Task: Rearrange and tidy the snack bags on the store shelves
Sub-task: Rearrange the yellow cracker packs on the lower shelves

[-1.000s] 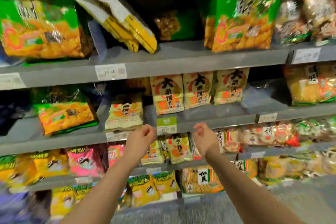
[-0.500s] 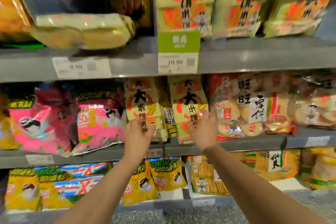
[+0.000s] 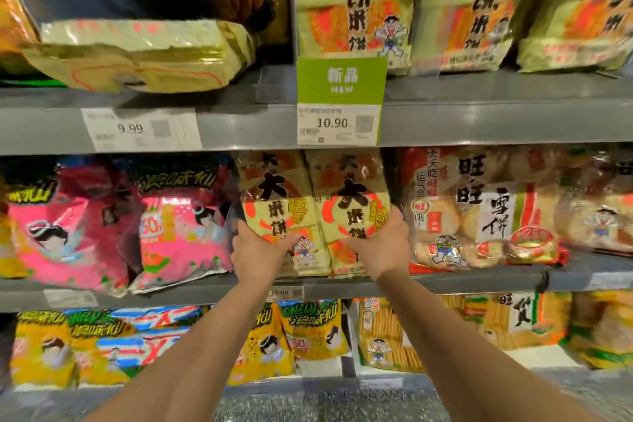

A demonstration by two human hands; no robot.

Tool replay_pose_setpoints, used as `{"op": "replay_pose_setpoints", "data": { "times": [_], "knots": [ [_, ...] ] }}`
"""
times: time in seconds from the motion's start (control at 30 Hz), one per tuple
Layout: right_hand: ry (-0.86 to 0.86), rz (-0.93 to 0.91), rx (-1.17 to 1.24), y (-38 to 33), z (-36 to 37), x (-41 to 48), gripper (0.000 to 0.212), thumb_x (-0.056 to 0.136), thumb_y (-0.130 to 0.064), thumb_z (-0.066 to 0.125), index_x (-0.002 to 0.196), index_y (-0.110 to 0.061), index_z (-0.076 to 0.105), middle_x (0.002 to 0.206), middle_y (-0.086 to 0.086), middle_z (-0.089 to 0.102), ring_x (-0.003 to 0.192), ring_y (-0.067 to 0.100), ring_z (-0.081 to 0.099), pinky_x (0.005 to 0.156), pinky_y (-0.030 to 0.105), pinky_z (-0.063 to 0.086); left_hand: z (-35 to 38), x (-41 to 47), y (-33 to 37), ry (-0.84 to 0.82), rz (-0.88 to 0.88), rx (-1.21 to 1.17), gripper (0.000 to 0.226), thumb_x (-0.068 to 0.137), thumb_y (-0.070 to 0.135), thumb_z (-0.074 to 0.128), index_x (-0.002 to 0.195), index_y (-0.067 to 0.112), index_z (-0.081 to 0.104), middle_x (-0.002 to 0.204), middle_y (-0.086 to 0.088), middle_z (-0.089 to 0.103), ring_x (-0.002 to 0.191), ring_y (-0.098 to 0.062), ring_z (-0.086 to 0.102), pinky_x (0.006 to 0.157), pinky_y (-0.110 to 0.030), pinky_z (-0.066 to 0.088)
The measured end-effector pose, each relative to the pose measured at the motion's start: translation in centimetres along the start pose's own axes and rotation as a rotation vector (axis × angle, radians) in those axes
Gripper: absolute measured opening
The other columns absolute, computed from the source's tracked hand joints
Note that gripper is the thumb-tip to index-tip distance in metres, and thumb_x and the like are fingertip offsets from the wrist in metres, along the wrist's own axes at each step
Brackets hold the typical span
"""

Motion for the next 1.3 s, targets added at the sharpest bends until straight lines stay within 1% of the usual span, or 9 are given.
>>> {"op": "replay_pose_setpoints", "data": {
  "times": [0.17,0.37,0.5,0.63,0.77,0.9,1.03,1.17,1.3],
  "knots": [
    [0.036,0.007,0.05,-0.9,-2.6,0.1,0.098,0.058,-0.048,0.083,0.137,-0.016,0.034,0.134,0.009,0.049,0.117,0.026,0.051,0.09,0.038,0.048,-1.3,-0.2,0.3,-0.02,0.002,-0.162,0.059,0.063,0.043,0.08,0.106,0.007,0.059,0.102,-0.01,0.068,0.097,-0.029,0.063,0.082,-0.045,0.052],
    [-0.015,-0.027,0.125,-3.7,-3.0,-1.1,0.057,0.074,-0.032,0.072,0.124,-0.021,0.048,0.097,-0.001,0.065,0.078,0.013,0.057,0.074,0.031,0.048,0.0,-0.7,2.5,-0.15,-0.019,-0.204,0.074,0.069,0.031,0.078,0.128,0.008,0.042,0.114,-0.009,0.064,0.102,-0.027,0.061,0.088,-0.037,0.048],
    [-0.03,0.009,0.169,-3.4,-2.9,-1.9,0.047,0.082,-0.027,0.066,0.124,-0.021,0.047,0.108,0.003,0.064,0.093,0.026,0.058,0.082,0.043,0.051,0.8,-1.7,1.9,-0.23,-0.04,-0.036,0.066,0.073,0.035,0.075,0.126,0.012,0.043,0.119,-0.008,0.062,0.105,-0.028,0.059,0.088,-0.037,0.047],
    [-0.019,0.044,0.304,-2.7,-3.9,-2.5,0.055,0.085,-0.023,0.065,0.134,-0.018,0.042,0.128,0.003,0.055,0.087,0.008,0.055,0.068,0.021,0.045,1.0,-3.1,3.3,-0.191,0.044,-0.197,0.066,0.072,0.028,0.077,0.126,0.02,0.04,0.106,0.004,0.062,0.091,-0.017,0.057,0.076,-0.028,0.041],
    [-0.06,0.072,0.438,-2.2,-5.0,-4.1,0.067,0.086,-0.022,0.064,0.143,-0.014,0.029,0.14,0.009,0.045,0.12,0.031,0.05,0.094,0.037,0.043,0.2,-4.5,3.9,-0.204,0.051,-0.245,0.078,0.074,0.039,0.072,0.139,0.025,0.03,0.123,0.002,0.06,0.113,-0.026,0.056,0.097,-0.042,0.045],
    [-0.125,0.146,0.403,-1.2,-5.7,-7.2,0.06,0.087,-0.015,0.062,0.139,-0.015,0.033,0.087,-0.004,0.057,0.074,0.02,0.055,0.067,0.036,0.049,-1.0,-7.2,3.4,-0.283,0.016,-0.25,0.078,0.075,0.038,0.07,0.141,0.029,0.029,0.133,-0.003,0.055,0.119,-0.027,0.052,0.1,-0.044,0.043],
    [-0.171,0.217,0.342,-0.6,-7.9,-12.4,0.055,0.086,-0.021,0.062,0.136,-0.015,0.041,0.115,0.009,0.064,0.086,0.024,0.062,0.077,0.039,0.052,-4.1,-11.5,3.2,-0.307,-0.007,-0.161,0.072,0.075,0.034,0.072,0.137,0.025,0.038,0.119,0.0,0.063,0.105,-0.025,0.059,0.087,-0.034,0.048],
    [-0.197,0.257,0.231,-1.4,-10.9,-17.3,0.041,0.08,-0.028,0.069,0.117,-0.018,0.056,0.097,-0.004,0.069,0.078,0.028,0.066,0.072,0.042,0.057,-8.0,-16.8,4.9,-0.295,0.011,-0.036,0.069,0.075,0.037,0.071,0.134,0.026,0.038,0.072,0.02,0.054,0.064,-0.004,0.053,0.056,-0.023,0.04],
    [-0.192,0.268,0.27,-2.5,-13.9,-20.9,0.036,0.078,-0.031,0.07,0.11,-0.017,0.058,0.099,-0.002,0.069,0.092,0.02,0.064,0.085,0.044,0.053,-11.6,-21.5,8.5,-0.295,0.101,0.092,0.074,0.077,0.046,0.065,0.139,0.032,0.027,0.072,0.011,0.063,0.058,-0.001,0.053,0.047,-0.019,0.037]
  ]
}}
Point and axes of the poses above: each hand's wrist, its own x-axis towards the middle knuckle, its own z-axis out of the palm, y = z × x, the point moved 10 cm from there along x, towards the middle knuckle
